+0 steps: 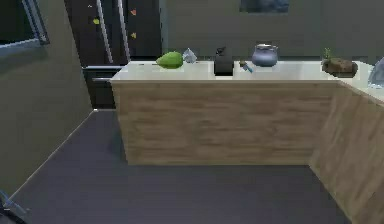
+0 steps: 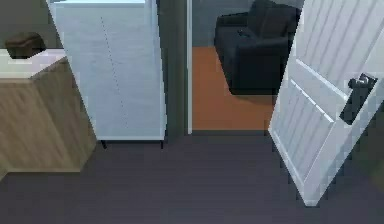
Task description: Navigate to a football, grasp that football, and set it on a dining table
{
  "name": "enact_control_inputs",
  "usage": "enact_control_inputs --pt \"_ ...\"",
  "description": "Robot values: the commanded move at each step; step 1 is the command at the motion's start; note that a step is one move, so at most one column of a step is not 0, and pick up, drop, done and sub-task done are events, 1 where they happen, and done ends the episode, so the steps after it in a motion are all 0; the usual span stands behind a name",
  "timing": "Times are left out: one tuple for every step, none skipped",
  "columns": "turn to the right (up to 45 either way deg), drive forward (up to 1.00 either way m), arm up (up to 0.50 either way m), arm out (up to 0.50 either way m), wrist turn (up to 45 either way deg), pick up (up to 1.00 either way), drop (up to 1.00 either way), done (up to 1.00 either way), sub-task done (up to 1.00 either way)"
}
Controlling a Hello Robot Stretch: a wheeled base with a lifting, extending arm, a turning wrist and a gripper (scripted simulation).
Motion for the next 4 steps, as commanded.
enact_control_inputs --pt "45.0 0.00 0.00 0.00 0.0 0.00 0.00 0.00 0.00" --pt "45.0 0.00 0.00 0.00 0.0 0.00 0.00 0.00 0.00" --pt "9.0 0.00 0.00 0.00 0.0 0.00 0.00 0.00 0.00" --pt "0.0 1.00 0.00 0.00 0.0 0.00 0.00 0.00 0.00"
